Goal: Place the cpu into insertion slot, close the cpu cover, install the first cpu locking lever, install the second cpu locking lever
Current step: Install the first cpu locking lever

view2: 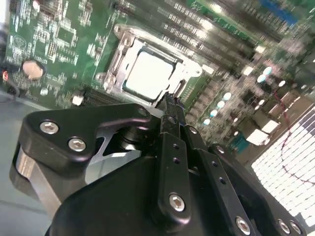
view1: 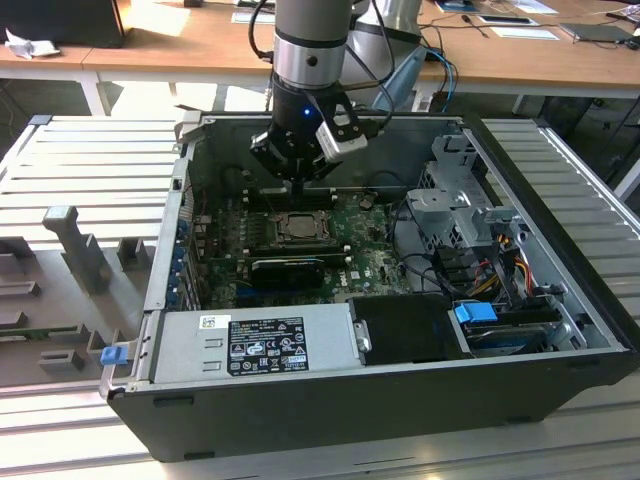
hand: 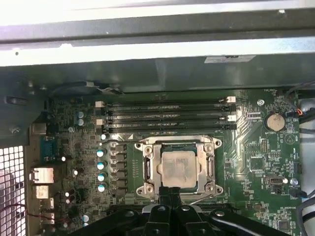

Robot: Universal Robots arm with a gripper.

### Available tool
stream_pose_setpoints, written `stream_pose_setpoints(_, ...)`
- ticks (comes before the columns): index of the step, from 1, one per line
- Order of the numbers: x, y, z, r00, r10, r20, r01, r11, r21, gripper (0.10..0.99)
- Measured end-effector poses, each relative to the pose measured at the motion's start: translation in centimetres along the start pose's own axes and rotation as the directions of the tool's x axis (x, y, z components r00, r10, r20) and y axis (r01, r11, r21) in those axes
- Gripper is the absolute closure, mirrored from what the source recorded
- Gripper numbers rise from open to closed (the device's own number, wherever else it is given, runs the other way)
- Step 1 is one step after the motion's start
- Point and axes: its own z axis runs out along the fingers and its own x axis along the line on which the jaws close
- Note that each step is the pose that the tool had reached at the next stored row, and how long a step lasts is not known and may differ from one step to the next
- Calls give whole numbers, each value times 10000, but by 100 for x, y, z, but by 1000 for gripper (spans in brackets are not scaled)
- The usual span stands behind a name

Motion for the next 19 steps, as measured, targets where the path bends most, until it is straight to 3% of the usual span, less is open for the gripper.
stream_pose_setpoints(1,18,-6,0,10000,-59,17,60,9986,-520,980)
stream_pose_setpoints(2,30,-7,1,9999,-82,65,85,9986,-531,980)
stream_pose_setpoints(4,99,-11,4,9996,-96,271,111,9985,-543,980)
stream_pose_setpoints(8,172,-16,7,9989,-115,456,141,9983,-559,980)
stream_pose_setpoints(14,252,-22,10,9983,-141,561,172,9983,-561,980)
stream_pose_setpoints(19,459,-30,30,9982,-196,559,227,9982,-558,980)
